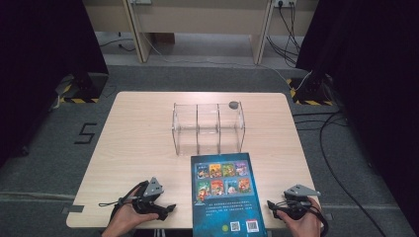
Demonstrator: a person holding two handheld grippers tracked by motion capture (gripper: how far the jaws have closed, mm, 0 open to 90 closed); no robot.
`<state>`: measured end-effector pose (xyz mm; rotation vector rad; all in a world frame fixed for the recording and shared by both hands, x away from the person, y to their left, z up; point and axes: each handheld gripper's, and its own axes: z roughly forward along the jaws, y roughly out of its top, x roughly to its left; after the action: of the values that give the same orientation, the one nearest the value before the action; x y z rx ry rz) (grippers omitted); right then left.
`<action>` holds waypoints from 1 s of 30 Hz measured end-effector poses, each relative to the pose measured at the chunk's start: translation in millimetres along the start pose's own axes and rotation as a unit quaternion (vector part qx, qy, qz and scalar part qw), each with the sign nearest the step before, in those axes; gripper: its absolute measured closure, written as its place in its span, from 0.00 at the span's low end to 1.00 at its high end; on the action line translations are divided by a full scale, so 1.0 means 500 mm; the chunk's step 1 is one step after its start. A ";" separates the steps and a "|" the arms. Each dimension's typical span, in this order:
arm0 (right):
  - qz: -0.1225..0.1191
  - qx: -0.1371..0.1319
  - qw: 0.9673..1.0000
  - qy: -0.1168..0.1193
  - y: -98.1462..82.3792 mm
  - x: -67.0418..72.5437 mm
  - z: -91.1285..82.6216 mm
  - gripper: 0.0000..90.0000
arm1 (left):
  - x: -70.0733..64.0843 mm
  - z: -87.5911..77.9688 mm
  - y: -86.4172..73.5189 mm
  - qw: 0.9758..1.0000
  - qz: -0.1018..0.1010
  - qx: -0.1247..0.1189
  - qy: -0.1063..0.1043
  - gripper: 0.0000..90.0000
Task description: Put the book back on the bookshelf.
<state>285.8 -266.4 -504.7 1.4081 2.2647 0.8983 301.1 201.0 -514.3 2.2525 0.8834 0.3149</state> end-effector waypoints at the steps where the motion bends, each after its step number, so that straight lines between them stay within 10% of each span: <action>1: 0.000 0.000 1.000 0.001 0.001 0.002 0.001 0.29 | 0.000 0.001 0.000 1.000 -0.001 0.000 0.000 0.15; 8: 0.025 -0.017 0.998 0.052 0.008 0.010 0.009 0.32 | -0.010 0.004 0.005 1.000 -0.002 -0.003 -0.007 0.15; 12: 0.024 -0.016 0.998 0.060 0.013 0.020 0.014 0.32 | -0.008 0.005 0.007 0.997 -0.052 -0.025 -0.057 0.16; 30: 0.031 -0.029 0.994 0.103 0.040 0.068 0.050 0.33 | -0.056 0.024 0.023 0.997 -0.016 -0.027 -0.066 0.17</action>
<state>298.1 -221.2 -508.3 1.4268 2.3308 1.1702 291.6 170.1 -514.7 2.1799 0.8306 0.1727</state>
